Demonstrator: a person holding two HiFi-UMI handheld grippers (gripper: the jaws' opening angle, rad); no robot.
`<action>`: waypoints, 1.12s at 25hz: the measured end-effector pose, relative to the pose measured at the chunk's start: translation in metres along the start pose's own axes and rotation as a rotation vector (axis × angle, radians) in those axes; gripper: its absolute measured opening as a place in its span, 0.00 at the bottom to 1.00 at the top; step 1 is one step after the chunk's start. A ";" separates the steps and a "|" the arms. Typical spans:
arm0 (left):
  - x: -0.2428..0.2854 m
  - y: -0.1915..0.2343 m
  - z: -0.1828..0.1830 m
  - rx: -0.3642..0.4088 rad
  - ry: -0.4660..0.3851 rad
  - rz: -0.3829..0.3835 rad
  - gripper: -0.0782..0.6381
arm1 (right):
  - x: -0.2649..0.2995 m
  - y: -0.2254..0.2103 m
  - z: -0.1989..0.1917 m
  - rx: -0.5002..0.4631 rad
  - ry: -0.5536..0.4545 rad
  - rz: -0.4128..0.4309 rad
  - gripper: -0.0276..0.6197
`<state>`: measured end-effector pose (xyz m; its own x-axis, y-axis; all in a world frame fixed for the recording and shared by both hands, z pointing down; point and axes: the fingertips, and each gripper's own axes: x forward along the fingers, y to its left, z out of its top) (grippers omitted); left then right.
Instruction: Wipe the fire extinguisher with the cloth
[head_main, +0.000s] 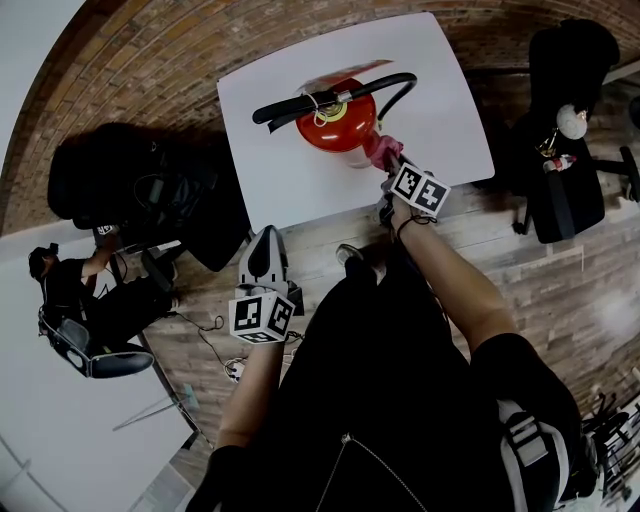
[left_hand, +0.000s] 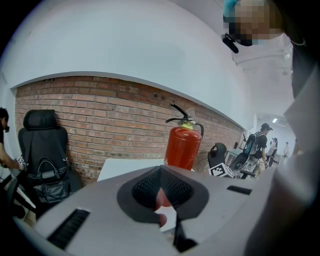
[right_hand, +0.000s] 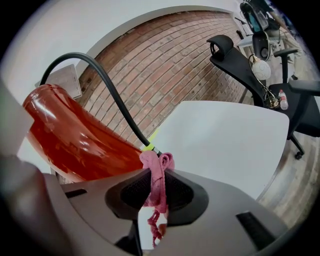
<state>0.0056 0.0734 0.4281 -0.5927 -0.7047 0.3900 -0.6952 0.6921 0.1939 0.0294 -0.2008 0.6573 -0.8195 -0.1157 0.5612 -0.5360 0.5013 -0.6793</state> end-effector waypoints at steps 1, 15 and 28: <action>0.000 0.000 -0.001 0.000 0.001 0.002 0.15 | 0.002 -0.002 -0.002 0.003 0.002 -0.003 0.18; 0.003 0.007 -0.009 -0.006 0.017 0.021 0.15 | 0.027 -0.029 -0.024 0.033 -0.003 -0.043 0.18; 0.010 0.012 -0.015 0.008 0.024 0.047 0.15 | 0.057 -0.061 -0.046 0.024 -0.002 -0.073 0.18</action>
<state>-0.0028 0.0775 0.4473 -0.6149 -0.6678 0.4195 -0.6702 0.7228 0.1683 0.0248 -0.1987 0.7525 -0.7787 -0.1529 0.6085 -0.5988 0.4705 -0.6481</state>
